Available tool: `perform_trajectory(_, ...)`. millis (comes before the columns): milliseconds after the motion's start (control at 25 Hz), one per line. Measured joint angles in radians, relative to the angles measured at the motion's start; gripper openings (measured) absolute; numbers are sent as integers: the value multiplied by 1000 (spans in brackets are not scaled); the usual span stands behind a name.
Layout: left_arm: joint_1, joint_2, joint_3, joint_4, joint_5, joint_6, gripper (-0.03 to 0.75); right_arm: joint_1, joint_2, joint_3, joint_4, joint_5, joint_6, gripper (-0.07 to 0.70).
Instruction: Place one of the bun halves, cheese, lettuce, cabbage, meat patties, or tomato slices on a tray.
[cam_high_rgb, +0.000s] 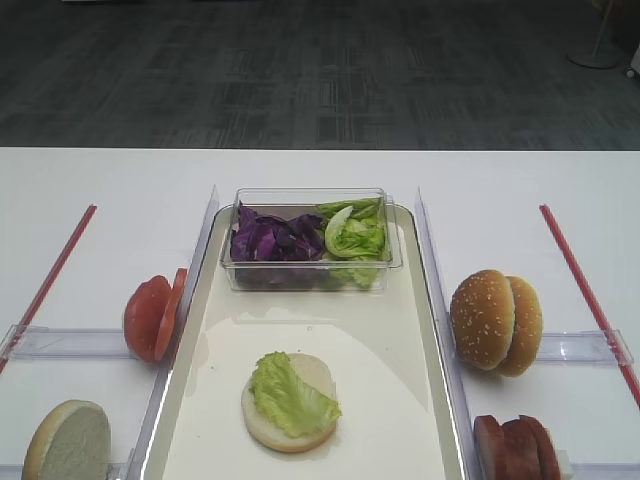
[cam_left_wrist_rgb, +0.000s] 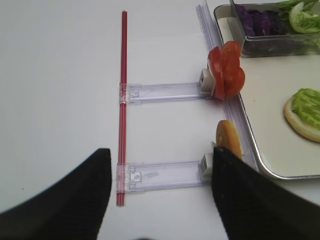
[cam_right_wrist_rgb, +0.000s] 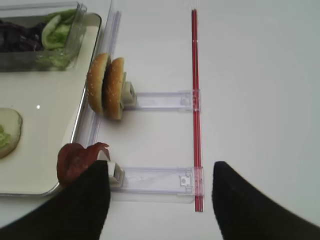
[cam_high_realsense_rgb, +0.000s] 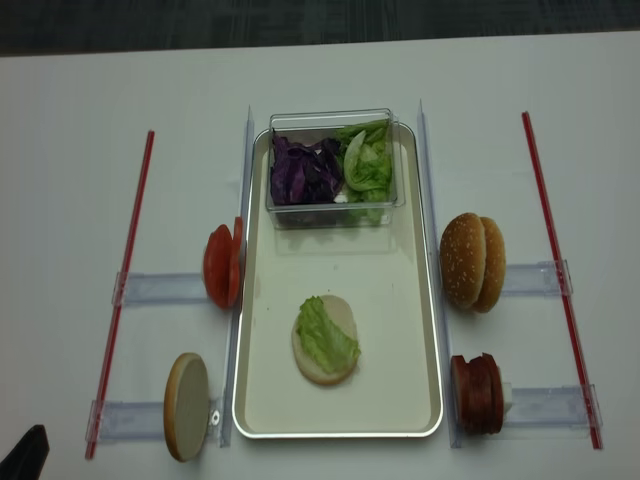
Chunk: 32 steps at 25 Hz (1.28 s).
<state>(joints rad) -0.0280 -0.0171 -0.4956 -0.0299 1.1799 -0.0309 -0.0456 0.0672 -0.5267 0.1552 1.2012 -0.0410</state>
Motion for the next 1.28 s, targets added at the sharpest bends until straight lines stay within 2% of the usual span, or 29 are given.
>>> perform_trajectory(200,0,0,0,0,0,0,418,0,-79,2,-2,-23,0,473)
perform_trajectory(400,0,-2,0,0,0,0,418,-1,-83,33,-19,-67,-15,471)
perform_trajectory(1280,0,-2,0,0,0,0,417,-1,-83,37,-26,-80,-21,481)
